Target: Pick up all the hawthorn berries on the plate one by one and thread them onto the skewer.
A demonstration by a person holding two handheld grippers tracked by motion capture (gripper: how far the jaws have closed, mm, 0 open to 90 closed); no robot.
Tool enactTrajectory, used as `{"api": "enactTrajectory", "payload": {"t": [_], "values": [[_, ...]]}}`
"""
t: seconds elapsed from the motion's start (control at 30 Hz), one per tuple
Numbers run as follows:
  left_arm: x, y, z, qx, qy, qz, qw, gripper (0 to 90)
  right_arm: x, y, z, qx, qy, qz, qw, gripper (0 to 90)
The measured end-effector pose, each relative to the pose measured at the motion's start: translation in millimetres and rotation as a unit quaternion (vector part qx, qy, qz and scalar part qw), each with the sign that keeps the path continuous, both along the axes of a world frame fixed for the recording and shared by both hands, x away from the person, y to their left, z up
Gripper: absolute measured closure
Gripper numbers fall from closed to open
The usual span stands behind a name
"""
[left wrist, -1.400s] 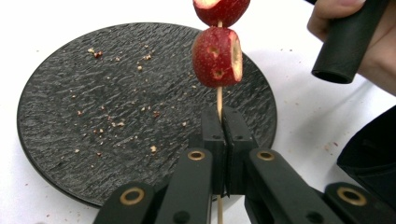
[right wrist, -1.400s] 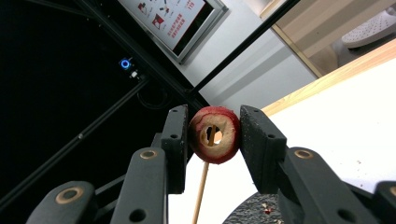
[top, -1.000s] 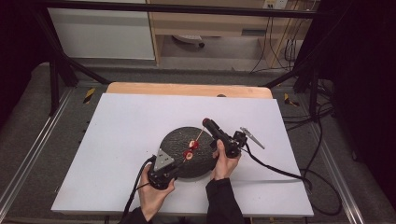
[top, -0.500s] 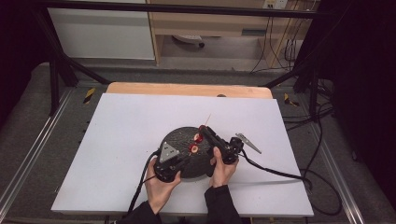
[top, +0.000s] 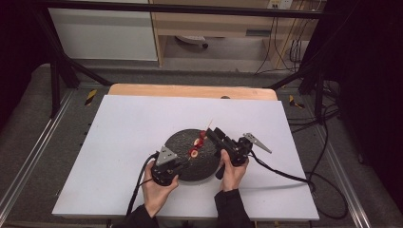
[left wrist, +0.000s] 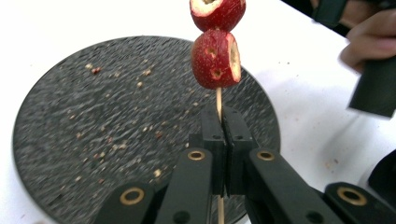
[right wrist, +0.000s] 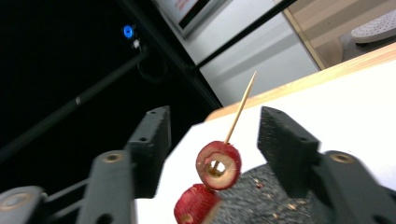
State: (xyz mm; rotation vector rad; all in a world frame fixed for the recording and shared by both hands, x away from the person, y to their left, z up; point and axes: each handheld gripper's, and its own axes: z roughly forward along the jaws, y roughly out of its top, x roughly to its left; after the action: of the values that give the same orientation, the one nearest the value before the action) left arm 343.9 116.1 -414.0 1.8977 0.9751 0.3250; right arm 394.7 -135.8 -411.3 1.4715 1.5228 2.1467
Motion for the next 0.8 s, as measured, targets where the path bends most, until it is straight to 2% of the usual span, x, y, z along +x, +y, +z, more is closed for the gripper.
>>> {"api": "enactTrajectory", "payload": {"t": [0.07, 0.17, 0.3, 0.43, 0.53, 0.6, 0.7, 0.8], "values": [[-0.5, 4.9, 0.2, 0.006, -0.002, 0.000, 1.0000, 88.6, 1.1, -3.5, 1.2, -0.028, 0.000, 0.011, 0.9996, 33.4], [-0.8, 11.1, 1.1, 0.001, -0.001, -0.004, 1.0000, 88.6, 1.5, -9.1, 1.3, -0.066, 0.002, 0.022, 0.9976, 24.9], [-0.8, 19.2, 4.2, 0.002, -0.001, -0.010, 0.9999, 88.6, 1.6, -19.4, -1.7, -0.121, 0.015, 0.036, 0.9919, 15.3], [0.5, 28.2, 7.9, 0.005, 0.001, -0.018, 0.9998, 88.6, 1.0, -31.2, -6.4, -0.175, 0.029, 0.050, 0.9828, 8.0], [1.5, 33.8, 11.2, 0.011, -0.001, -0.019, 0.9998, 88.6, 1.1, -39.3, -10.2, -0.198, 0.044, 0.066, 0.9769, 4.2], [2.4, 37.4, 13.4, 0.011, 0.001, -0.021, 0.9997, 88.6, 0.4, -43.8, -12.8, -0.219, 0.048, 0.075, 0.9716, 2.3], [4.4, 43.3, 16.1, 0.018, 0.003, -0.024, 0.9995, 88.6, -1.0, -49.7, -16.7, -0.252, 0.054, 0.090, 0.9620, 0.5], [7.2, 49.1, 17.5, 0.023, 0.006, -0.026, 0.9994, 88.6, -4.6, -56.7, -20.8, -0.272, 0.052, 0.101, 0.9556, 0.4]]}}
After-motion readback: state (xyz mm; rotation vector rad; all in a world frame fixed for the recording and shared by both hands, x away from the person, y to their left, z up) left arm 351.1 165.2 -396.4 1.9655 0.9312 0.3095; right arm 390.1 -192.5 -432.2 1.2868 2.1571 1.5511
